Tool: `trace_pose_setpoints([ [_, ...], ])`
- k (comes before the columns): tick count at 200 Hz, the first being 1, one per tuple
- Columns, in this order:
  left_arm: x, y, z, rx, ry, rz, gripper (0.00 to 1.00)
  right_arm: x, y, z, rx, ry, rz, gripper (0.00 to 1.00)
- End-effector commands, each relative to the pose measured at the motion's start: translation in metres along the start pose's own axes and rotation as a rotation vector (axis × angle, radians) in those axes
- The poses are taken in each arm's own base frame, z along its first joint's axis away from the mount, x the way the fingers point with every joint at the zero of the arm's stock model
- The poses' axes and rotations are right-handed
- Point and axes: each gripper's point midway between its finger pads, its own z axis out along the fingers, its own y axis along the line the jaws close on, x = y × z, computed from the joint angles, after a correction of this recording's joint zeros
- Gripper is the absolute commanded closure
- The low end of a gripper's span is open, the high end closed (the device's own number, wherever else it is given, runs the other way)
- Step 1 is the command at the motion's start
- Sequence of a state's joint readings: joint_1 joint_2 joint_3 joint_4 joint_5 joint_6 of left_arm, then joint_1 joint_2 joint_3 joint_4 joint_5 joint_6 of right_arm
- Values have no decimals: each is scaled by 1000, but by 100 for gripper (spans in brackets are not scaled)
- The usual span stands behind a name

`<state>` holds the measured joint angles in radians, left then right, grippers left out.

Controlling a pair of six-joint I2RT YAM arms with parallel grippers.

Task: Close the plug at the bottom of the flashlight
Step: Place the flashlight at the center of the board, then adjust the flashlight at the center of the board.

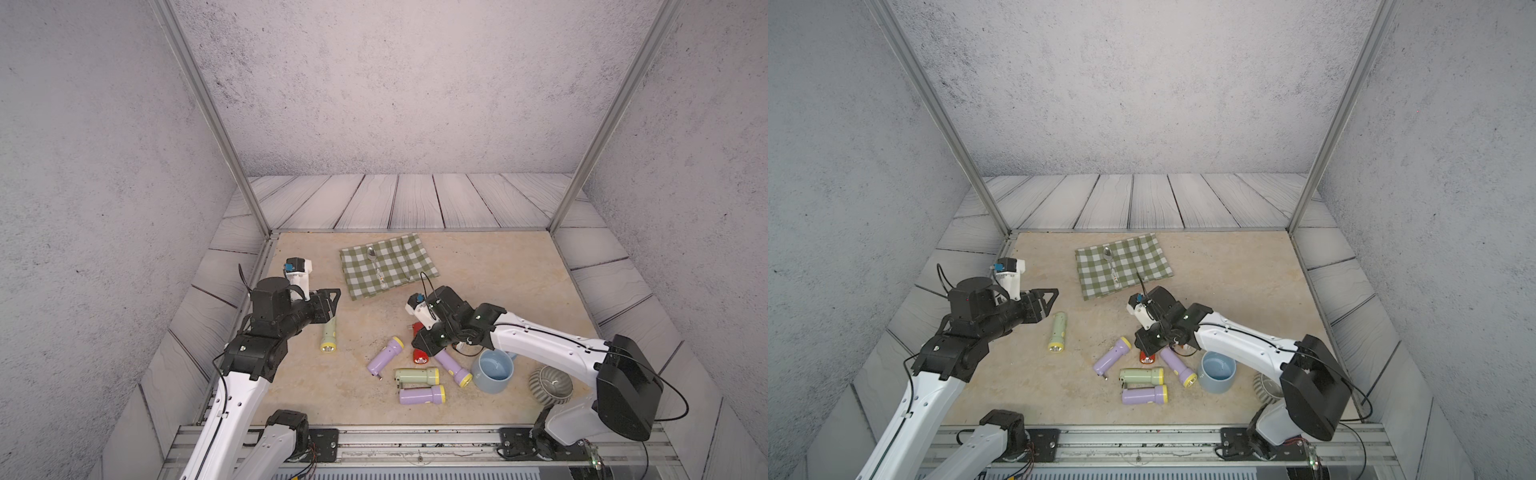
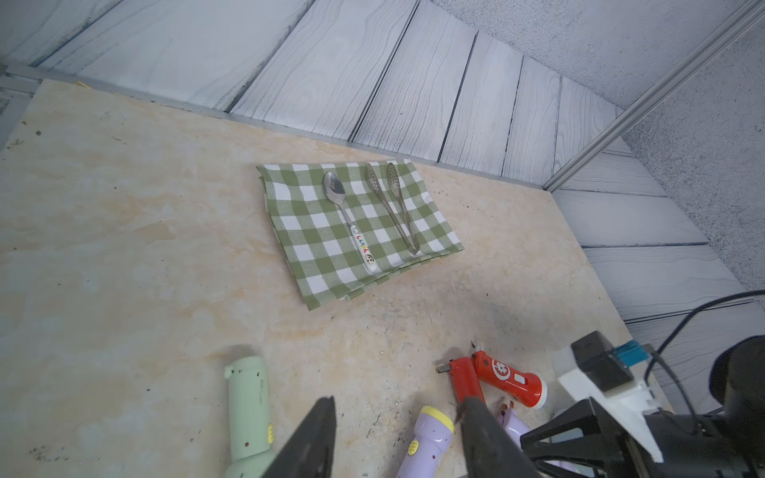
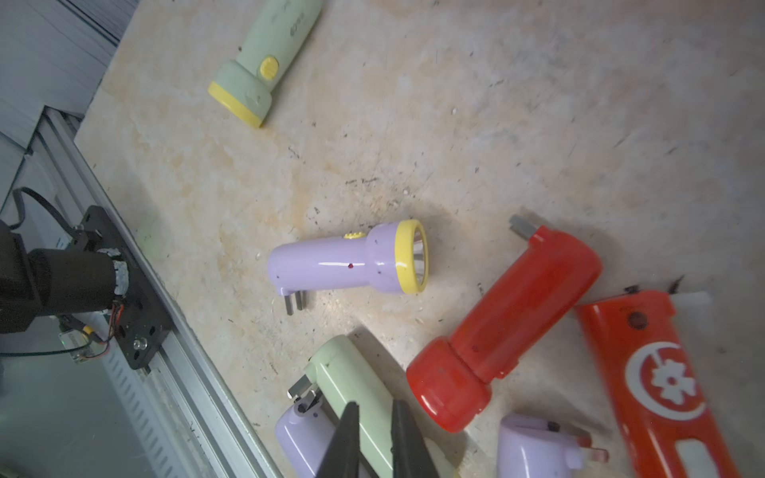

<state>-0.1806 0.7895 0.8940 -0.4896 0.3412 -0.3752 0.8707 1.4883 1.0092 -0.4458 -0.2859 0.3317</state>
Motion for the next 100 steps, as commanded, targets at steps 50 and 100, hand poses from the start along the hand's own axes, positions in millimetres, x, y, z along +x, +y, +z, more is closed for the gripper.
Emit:
trace_pose_setpoints([
  [50, -6, -2, -15, 0, -71, 4, 47, 20, 36, 38, -49, 139, -93, 84],
  [100, -21, 9, -53, -117, -197, 24, 46, 30, 46, 68, -25, 235, -146, 88],
])
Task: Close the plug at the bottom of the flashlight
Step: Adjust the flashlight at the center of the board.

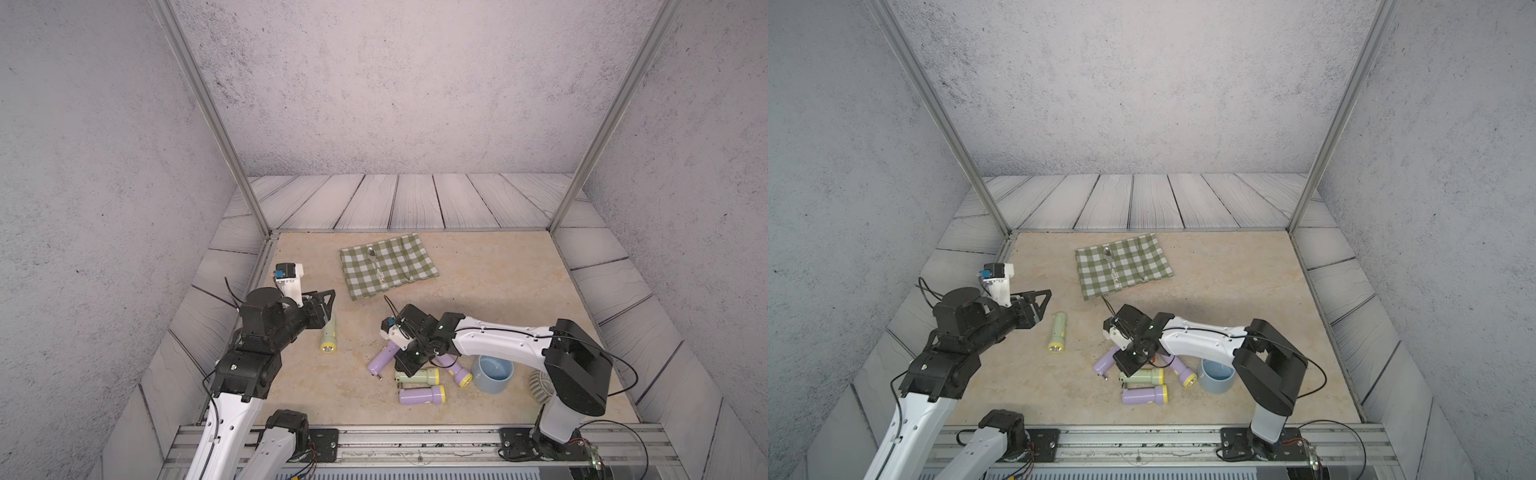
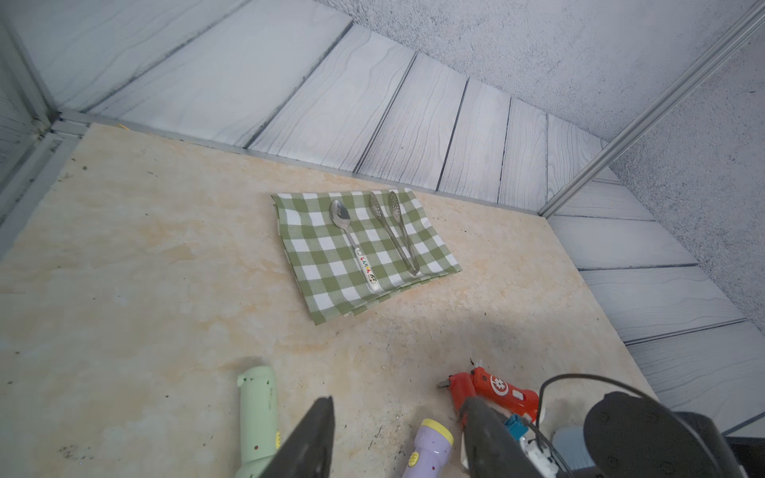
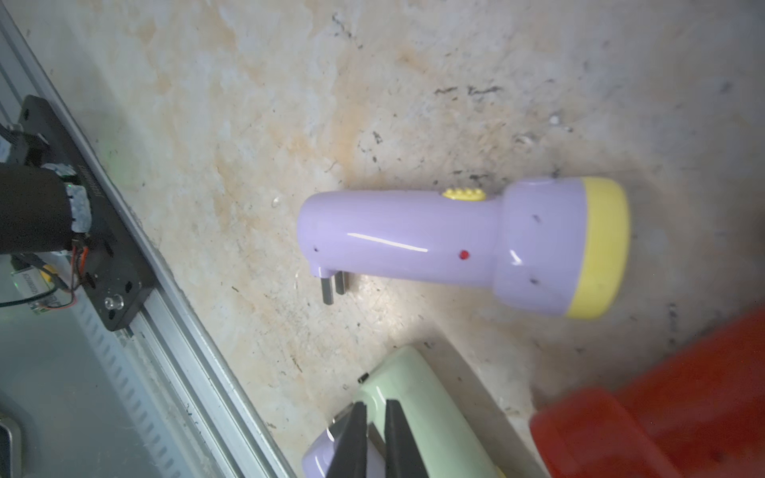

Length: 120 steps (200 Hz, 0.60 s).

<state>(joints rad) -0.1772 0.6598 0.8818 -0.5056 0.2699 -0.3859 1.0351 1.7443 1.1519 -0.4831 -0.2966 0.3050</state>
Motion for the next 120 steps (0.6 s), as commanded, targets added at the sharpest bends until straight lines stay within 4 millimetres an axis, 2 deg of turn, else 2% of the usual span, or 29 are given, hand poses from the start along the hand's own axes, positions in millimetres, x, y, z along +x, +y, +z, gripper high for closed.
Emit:
trace_pose_setpoints([
  [1, -13, 11, -21, -83, -82, 13, 46, 2, 2, 5, 11, 35, -21, 88],
  [49, -31, 23, -58, -194, -219, 17, 46, -3, 0, 32, 8, 83, -28, 88],
  [81, -32, 26, -67, -220, -239, 25, 46, -13, 7, 50, -24, 98, -32, 89],
  [120, -29, 27, -67, -222, -227, 36, 46, -41, 8, 59, -15, 63, -48, 89],
])
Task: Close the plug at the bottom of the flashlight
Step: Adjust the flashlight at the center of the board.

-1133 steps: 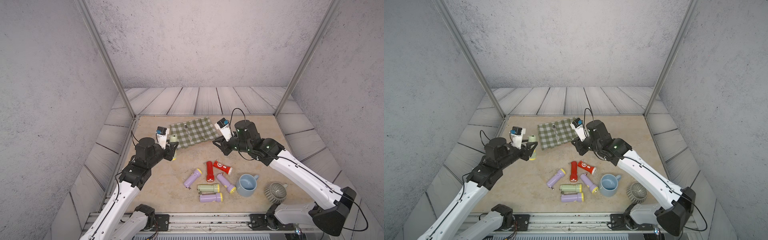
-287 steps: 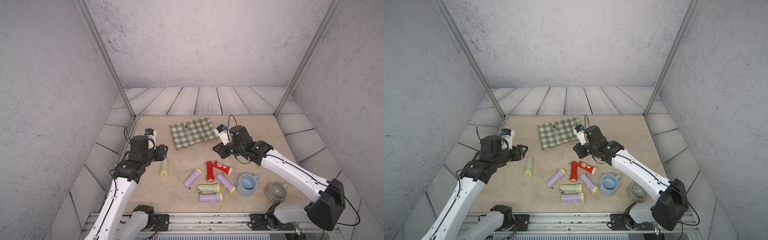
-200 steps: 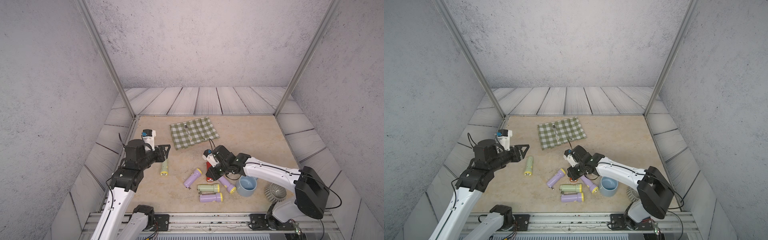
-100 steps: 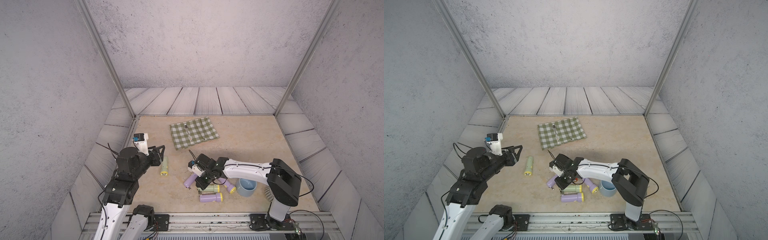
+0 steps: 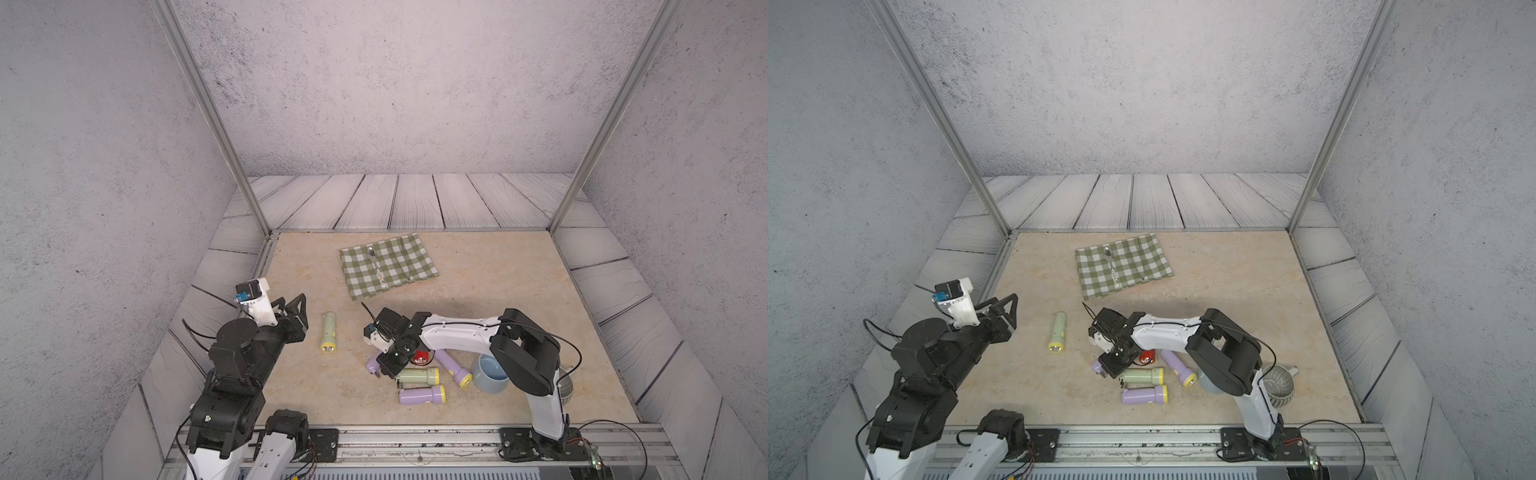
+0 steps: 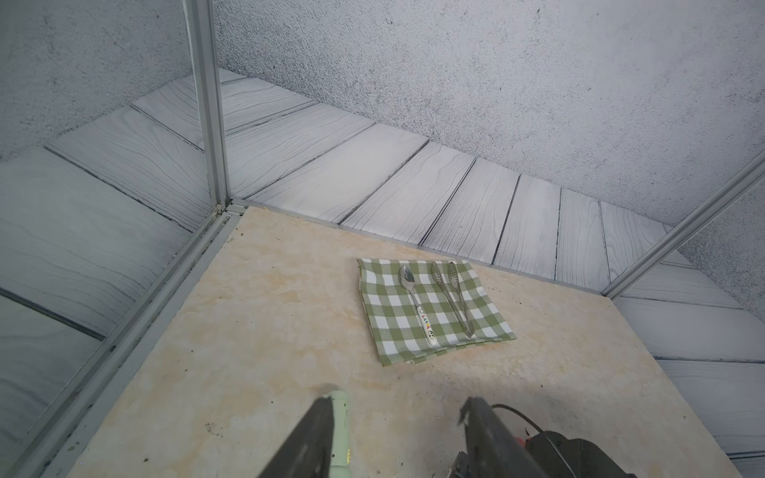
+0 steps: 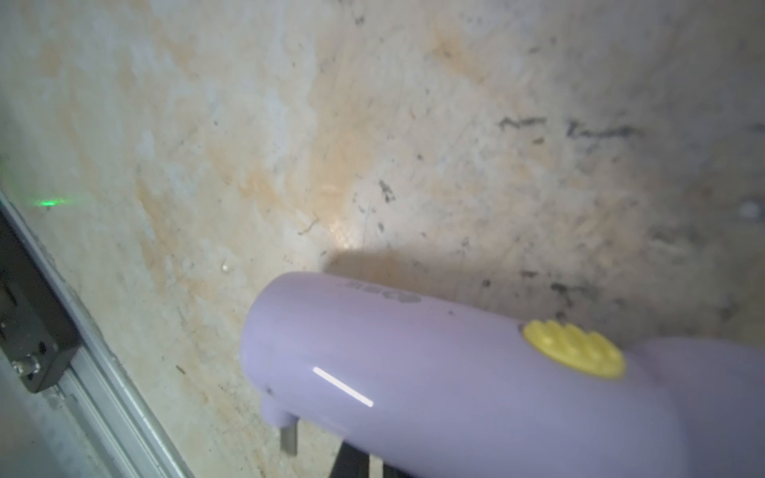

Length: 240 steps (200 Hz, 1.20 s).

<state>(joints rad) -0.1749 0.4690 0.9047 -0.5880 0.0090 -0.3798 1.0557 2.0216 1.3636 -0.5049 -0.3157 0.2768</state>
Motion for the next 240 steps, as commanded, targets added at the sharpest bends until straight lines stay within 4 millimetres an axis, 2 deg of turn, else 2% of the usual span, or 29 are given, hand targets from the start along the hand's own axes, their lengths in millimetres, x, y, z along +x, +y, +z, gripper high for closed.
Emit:
trace_pose_setpoints([
  [1, -5, 2, -5, -18, -15, 18, 46, -20, 8, -1, -8, -30, -30, 89],
  [38, 0, 4, -5, -20, -5, 21, 46, -55, 3, 5, -4, -76, 5, 88],
  [57, 1, 5, -7, -24, -3, 26, 46, -68, -8, 6, -11, -92, 53, 88],
  [83, 8, 4, -8, -13, 19, 20, 46, -78, -12, -4, -47, -115, 73, 88],
  [105, 16, 4, -6, 2, 36, -1, 46, -86, -10, -32, -51, -169, 60, 88],
  [136, 42, -3, 5, 60, 114, -67, 50, -112, -13, -91, -17, -325, 40, 87],
  [153, 68, -9, 16, 105, 209, -133, 53, -132, -30, -119, 6, -405, 62, 86],
  [169, 93, -12, 27, 141, 280, -206, 55, -149, -49, -129, -14, -436, 102, 85],
  [185, 112, -17, 36, 181, 314, -285, 57, -162, -64, -126, -22, -422, 123, 85],
  [205, 131, -20, 46, 208, 358, -358, 58, -174, -70, -113, -20, -387, 107, 85],
  [240, 169, -31, 60, 234, 483, -403, 59, -174, -75, -79, -54, -319, 116, 85],
])
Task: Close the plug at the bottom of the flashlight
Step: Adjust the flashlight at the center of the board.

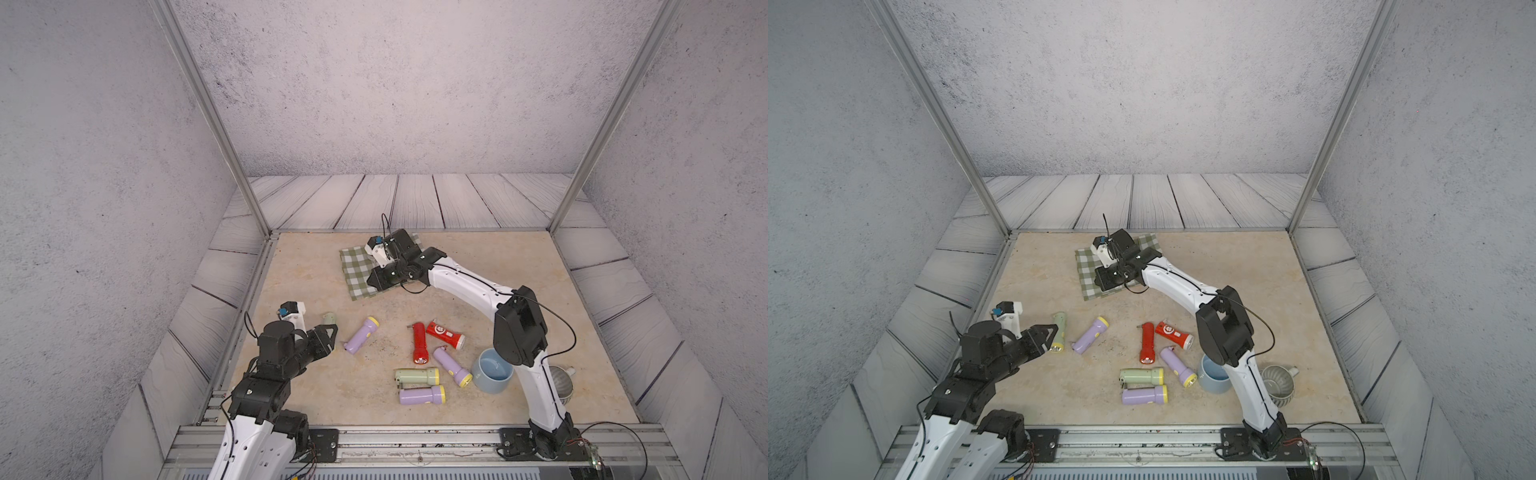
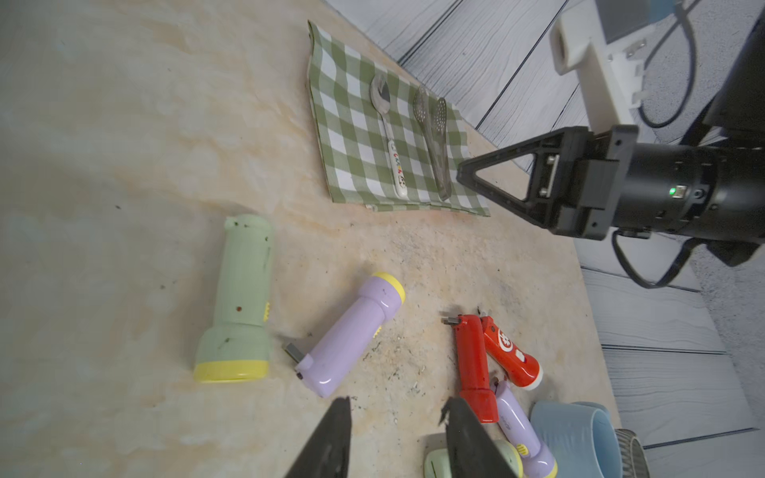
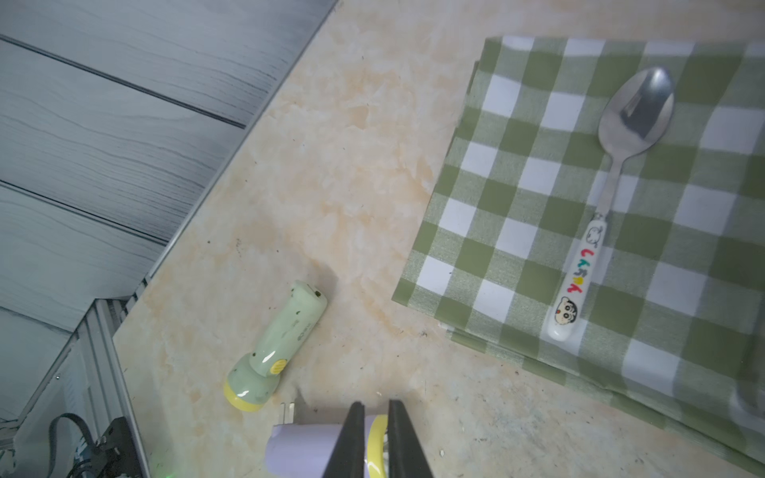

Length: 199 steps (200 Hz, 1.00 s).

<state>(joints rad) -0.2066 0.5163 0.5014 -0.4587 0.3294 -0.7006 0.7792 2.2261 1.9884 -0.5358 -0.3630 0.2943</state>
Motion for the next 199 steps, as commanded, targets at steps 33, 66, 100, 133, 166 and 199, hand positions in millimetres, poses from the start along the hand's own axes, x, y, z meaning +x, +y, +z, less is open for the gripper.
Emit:
trace_pose_setpoints([
  [33, 39, -23, 42, 55, 171, 11, 59, 58, -2, 40, -21, 197, -2, 86],
  [66, 58, -26, 58, 25, 228, 39, 59, 71, -8, 52, -24, 236, -11, 85],
  [100, 81, -12, 74, -34, 296, 23, 59, 81, -14, 63, -23, 263, -20, 85],
  [133, 92, -2, 86, -61, 314, -11, 57, 89, -13, 69, -60, 278, -35, 85],
  [166, 99, 6, 93, -86, 334, -31, 55, 100, -14, 74, -70, 301, -40, 85],
  [199, 102, 16, 99, -128, 341, -22, 54, 118, -23, 63, -29, 320, -44, 85],
])
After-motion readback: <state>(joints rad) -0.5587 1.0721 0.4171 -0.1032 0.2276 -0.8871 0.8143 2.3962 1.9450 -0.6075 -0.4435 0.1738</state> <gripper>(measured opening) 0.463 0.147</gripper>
